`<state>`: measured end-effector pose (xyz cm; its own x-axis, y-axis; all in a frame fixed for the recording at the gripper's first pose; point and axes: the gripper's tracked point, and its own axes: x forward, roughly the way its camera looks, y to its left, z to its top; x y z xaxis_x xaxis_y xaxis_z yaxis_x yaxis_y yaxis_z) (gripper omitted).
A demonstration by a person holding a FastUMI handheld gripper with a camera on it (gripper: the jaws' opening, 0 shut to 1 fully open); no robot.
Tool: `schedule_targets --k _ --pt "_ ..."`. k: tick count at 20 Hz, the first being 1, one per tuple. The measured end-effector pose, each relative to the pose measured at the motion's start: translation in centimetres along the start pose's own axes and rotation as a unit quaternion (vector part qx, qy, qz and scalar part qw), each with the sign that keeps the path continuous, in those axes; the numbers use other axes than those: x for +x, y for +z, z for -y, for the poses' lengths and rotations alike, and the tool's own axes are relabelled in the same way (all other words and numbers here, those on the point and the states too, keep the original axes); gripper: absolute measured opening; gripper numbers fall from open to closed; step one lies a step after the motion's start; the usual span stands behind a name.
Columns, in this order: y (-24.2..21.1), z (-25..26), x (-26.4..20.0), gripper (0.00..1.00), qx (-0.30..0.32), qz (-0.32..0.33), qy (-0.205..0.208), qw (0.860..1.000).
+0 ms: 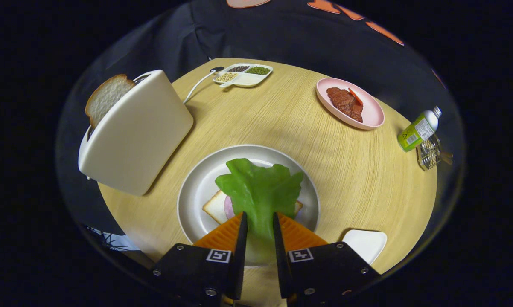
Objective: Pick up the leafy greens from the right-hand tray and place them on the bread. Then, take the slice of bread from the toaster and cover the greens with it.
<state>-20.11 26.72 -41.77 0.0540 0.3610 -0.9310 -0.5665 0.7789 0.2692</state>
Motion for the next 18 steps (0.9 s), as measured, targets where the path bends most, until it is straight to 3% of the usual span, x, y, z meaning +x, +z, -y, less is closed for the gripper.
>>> schedule_targets --k 5,9,12,18 --pt "2.4 -0.2 -1.8 0.75 0.030 0.045 0.010 0.998" --pt "5.2 -0.2 -4.9 0.89 0.020 0.070 -0.013 0.997" --pt "8.0 -1.3 -7.2 0.97 0.012 0.087 -0.024 0.996" --pt "12.6 -6.4 -9.3 0.98 0.003 0.073 -0.008 0.997"
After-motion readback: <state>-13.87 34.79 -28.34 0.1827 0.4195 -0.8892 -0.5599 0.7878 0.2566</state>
